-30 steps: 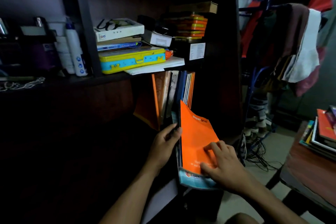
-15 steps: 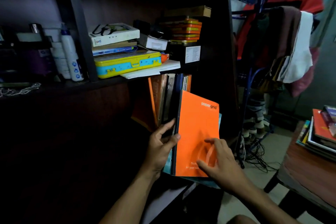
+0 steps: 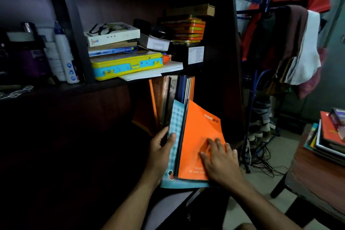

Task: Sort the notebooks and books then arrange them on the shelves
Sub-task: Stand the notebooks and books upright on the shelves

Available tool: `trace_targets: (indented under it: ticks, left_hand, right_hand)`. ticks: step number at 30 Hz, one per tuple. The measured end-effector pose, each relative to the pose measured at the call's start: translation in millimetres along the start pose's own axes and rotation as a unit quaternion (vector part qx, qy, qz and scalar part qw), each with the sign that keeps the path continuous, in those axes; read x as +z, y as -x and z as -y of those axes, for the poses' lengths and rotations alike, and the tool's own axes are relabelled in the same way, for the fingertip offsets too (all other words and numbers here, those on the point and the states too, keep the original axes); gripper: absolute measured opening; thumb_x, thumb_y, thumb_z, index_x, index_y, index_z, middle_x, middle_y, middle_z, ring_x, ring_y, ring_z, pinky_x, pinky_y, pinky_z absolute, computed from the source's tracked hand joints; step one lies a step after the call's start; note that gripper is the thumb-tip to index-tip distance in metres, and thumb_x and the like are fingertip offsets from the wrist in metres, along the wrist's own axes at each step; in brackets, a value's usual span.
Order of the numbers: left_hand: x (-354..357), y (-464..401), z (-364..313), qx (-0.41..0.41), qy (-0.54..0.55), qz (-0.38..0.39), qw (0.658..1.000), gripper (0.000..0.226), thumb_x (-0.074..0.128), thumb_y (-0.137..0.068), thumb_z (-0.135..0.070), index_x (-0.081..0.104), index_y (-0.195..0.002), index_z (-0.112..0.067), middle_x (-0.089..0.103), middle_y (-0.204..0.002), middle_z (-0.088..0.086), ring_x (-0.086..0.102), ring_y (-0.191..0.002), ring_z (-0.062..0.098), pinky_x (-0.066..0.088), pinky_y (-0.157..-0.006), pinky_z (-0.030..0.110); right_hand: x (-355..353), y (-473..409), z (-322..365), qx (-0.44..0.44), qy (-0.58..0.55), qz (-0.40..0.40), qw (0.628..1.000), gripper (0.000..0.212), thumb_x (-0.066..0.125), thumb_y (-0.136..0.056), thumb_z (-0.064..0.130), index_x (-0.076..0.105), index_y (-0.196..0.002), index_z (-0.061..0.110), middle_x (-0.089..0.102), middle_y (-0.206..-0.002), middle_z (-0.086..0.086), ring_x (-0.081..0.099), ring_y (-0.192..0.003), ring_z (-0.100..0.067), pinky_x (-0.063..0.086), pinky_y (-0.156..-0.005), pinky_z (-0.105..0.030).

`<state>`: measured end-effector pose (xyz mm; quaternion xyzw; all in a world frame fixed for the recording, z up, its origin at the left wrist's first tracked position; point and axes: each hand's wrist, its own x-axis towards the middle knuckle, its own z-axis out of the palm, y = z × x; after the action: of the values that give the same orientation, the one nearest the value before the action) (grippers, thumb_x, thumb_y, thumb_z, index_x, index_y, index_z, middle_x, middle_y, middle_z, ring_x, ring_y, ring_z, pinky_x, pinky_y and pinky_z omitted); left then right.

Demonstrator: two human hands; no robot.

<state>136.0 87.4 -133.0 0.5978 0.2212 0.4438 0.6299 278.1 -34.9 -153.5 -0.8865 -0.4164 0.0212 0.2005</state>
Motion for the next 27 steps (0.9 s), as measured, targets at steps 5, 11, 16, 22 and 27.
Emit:
trace_targets:
  ticks: [5,11,16,22,27]
  left_hand:
    - [-3,4,-1,0.174,-0.143,-0.062,0.972,0.024,0.059,-0.098,-0.032,0.068,-0.120,-0.030,0.071,-0.116,-0.009,0.066,-0.111,0.008,0.053,-0.093,0.030]
    - [-7,8,-18,0.351,-0.254,-0.216,0.875,0.038,0.054,-0.097,-0.028,0.065,-0.121,0.000,0.063,-0.114,0.004,0.061,-0.108,0.017,0.044,-0.096,0.019]
    - [6,22,-14,0.442,-0.296,-0.089,0.842,0.035,0.058,-0.095,-0.019,0.058,-0.130,-0.012,0.059,-0.126,-0.005,0.058,-0.120,0.010,0.045,-0.102,0.025]
    - [8,19,-7,0.377,-0.277,0.090,0.879,0.037,0.064,-0.088,-0.014,0.066,-0.125,-0.009,0.065,-0.123,-0.001,0.061,-0.118,0.013,0.051,-0.098,0.034]
    - [-8,-1,4,0.311,-0.293,-0.030,0.904,0.024,0.057,-0.093,-0.017,0.071,-0.112,-0.018,0.063,-0.110,-0.007,0.064,-0.100,0.006,0.052,-0.083,0.018]
  right_hand:
    - [-4,-14,-8,-0.014,0.029,-0.007,0.999,0.067,0.028,-0.103,0.057,0.016,-0.159,0.022,0.017,-0.166,-0.009,0.011,-0.153,-0.030,0.000,-0.122,-0.052]
    - [-11,-35,-1,-0.055,0.064,0.062,0.995,0.078,0.025,-0.083,0.068,0.041,-0.143,0.021,0.047,-0.143,-0.009,0.042,-0.136,-0.031,0.032,-0.114,-0.044]
    - [-35,-7,37,-0.160,-0.369,0.088,0.911,0.058,0.071,-0.089,0.034,0.046,-0.141,0.030,0.056,-0.136,0.007,0.053,-0.130,-0.014,0.040,-0.106,-0.024]
    - [-42,22,58,-0.108,-0.557,0.005,0.823,0.019,0.063,-0.097,0.008,0.068,-0.112,0.018,0.076,-0.108,0.000,0.072,-0.102,-0.013,0.057,-0.083,-0.028]
    - [-47,16,58,-0.110,-0.476,-0.053,0.871,0.025,0.055,-0.101,0.007,0.069,-0.094,0.028,0.075,-0.091,0.019,0.070,-0.088,0.000,0.052,-0.072,-0.020]
